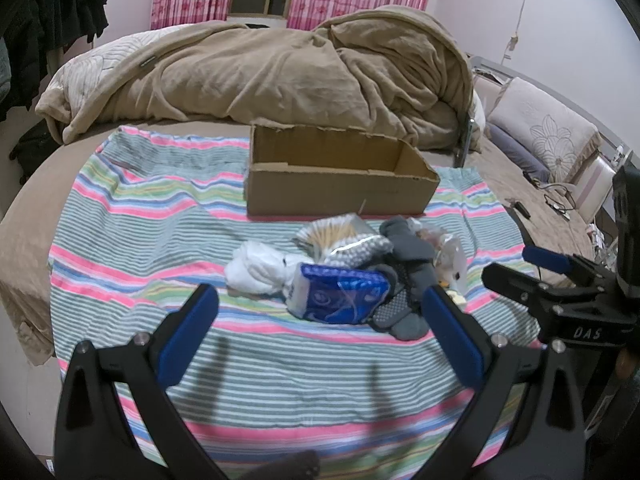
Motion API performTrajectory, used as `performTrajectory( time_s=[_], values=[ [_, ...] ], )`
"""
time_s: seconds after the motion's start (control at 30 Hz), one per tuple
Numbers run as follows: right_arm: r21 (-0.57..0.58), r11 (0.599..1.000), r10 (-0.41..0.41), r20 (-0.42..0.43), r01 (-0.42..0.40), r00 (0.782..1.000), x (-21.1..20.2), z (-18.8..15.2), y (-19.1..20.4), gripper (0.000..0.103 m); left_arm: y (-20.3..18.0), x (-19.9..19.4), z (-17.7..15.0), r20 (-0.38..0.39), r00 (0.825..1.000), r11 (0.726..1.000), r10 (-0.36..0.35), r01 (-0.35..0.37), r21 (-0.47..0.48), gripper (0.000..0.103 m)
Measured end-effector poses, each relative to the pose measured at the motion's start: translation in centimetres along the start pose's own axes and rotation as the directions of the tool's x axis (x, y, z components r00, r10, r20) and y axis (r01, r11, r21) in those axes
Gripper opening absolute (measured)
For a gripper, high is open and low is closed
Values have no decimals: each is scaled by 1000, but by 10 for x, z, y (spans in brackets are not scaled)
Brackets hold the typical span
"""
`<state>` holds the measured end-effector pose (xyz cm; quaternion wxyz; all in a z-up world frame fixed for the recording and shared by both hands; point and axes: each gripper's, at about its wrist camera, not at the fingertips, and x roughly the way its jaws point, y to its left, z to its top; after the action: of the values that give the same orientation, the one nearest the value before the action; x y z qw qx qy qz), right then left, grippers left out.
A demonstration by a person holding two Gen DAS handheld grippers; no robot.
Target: Organize objects
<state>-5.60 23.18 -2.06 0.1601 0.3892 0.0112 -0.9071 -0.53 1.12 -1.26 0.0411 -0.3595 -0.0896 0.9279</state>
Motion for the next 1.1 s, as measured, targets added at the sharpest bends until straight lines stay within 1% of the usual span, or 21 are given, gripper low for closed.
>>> performTrajectory(
  time_s=[0.7,0.97,1.03,1.1],
  values=[
    [7,1000,3,-6,-3,1000,0,-1,0,103,1,0,-3,0,1000,1000,-7,7,-5,103],
    [7,1000,5,-6,-5,1000,0,-2,0,103,2,0,-3,4,1000,1000,2,-2,-8,103],
    [7,1000,5,-5,-5,1000,0,-2,0,103,3,-1,-3,7,1000,1000,-11,11,-16,103],
    [7,1000,5,-6,-5,1000,0,-2,0,103,5,-2,-2,9,999,999,-42,42,-32,103]
  ],
)
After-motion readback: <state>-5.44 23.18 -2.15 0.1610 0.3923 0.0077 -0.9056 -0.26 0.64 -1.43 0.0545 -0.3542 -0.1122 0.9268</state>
